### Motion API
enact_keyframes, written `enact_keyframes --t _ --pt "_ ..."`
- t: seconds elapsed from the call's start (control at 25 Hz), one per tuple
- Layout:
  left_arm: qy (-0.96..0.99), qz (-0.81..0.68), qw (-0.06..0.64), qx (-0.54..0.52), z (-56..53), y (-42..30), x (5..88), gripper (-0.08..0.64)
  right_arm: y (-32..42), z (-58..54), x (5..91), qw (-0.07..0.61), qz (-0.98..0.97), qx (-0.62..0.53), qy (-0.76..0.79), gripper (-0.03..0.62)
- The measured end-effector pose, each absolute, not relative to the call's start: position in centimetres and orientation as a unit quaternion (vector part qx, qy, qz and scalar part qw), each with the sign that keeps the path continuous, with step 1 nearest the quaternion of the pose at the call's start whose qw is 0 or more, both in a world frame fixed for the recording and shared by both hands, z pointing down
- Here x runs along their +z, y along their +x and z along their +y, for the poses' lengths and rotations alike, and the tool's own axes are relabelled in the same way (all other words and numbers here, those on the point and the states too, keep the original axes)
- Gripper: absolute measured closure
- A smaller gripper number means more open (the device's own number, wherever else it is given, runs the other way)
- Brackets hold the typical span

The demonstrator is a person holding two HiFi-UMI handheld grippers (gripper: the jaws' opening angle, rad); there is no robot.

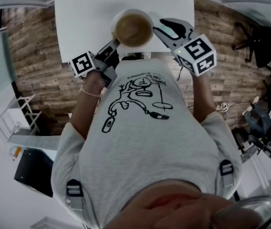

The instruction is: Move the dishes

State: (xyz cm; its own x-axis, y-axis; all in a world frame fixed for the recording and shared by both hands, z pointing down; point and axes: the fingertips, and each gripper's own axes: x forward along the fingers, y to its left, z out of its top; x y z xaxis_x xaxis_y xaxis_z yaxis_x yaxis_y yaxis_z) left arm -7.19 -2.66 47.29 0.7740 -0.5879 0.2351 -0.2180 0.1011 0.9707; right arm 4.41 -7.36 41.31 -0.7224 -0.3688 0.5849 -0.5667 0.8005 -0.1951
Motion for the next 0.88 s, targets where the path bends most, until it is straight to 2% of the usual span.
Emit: enact_keyframes --t 0.28,0.68,0.88 --pt "0.663 -0.293 0.676 -0.133 -2.6 -6.9 47.1 0.549 2.9 -7.2 42.0 0.324 -0.896 0.195 0.232 0.459" --pt "0.661 -0.288 0.681 -0.124 -2.1 -6.6 46.9 0.549 1.6 -7.4 43.2 0.363 -0.884 0.197 0.220 0.460" --pt "0.662 -0.289 0.683 -0.109 -1.7 -6.5 47.0 0.549 1.1 -7.4 43.9 0.383 -0.876 0.196 0.216 0.484"
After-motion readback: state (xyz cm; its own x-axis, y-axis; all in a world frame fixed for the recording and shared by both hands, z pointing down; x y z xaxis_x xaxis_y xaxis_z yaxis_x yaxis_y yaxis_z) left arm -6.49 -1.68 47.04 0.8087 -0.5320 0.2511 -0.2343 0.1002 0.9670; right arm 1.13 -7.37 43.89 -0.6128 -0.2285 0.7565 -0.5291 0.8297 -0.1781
